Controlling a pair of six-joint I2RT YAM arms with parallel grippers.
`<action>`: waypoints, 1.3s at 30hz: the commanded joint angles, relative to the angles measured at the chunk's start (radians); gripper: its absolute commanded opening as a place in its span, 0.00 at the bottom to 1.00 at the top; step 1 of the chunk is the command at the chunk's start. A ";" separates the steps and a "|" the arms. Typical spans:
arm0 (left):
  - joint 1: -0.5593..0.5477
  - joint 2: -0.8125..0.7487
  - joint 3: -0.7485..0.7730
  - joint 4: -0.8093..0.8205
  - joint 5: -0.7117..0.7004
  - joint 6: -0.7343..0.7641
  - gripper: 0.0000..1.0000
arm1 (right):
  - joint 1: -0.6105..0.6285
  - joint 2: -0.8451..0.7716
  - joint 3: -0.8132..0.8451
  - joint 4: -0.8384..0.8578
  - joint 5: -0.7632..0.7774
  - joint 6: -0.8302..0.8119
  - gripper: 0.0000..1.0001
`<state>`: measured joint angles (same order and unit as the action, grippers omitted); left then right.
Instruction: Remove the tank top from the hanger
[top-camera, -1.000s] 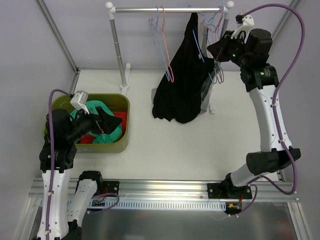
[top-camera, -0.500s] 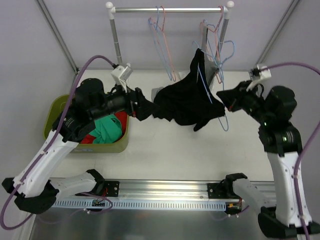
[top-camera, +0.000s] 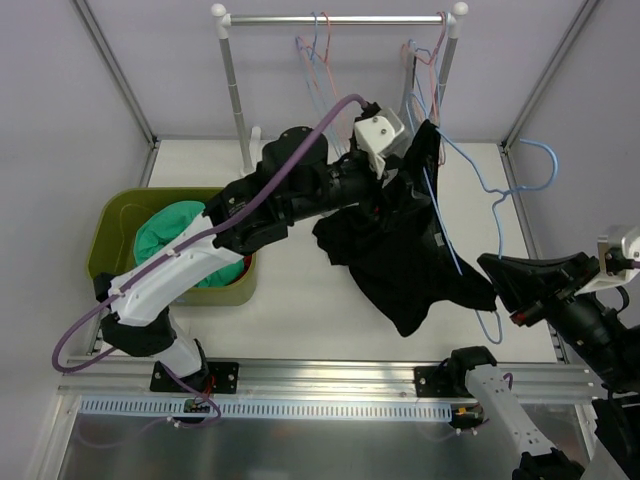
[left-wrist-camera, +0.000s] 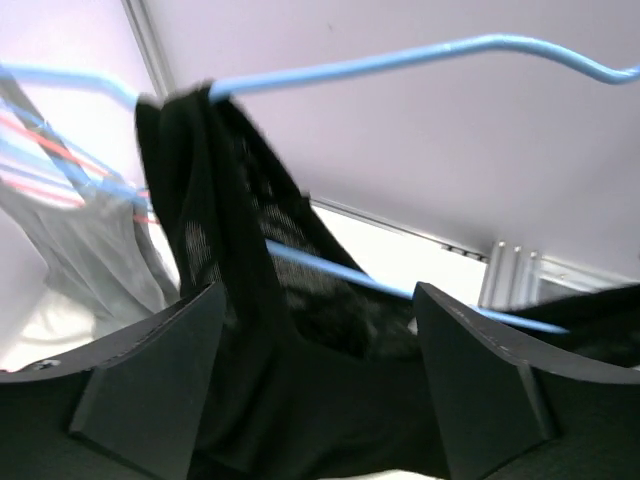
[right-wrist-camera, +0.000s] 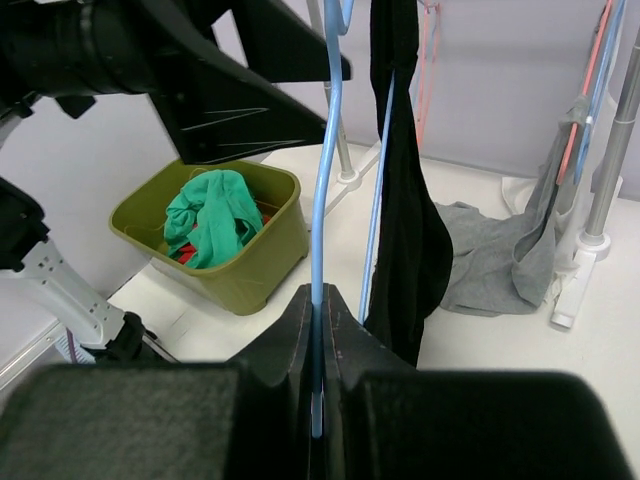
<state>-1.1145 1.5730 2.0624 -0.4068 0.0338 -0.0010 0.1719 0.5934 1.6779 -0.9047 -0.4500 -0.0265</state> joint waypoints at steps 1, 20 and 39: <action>-0.030 0.048 0.085 0.046 -0.080 0.118 0.76 | -0.003 0.009 0.074 -0.069 -0.033 -0.018 0.00; -0.039 0.082 0.036 0.135 -0.204 0.139 0.05 | 0.020 0.014 0.132 -0.063 -0.104 -0.023 0.00; 0.039 -0.079 -0.099 0.188 -0.882 -0.076 0.00 | 0.118 -0.072 0.065 -0.108 -0.155 -0.138 0.00</action>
<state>-1.0840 1.5387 1.9911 -0.2718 -0.8078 -0.0280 0.2699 0.5507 1.7271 -1.0599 -0.5671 -0.1398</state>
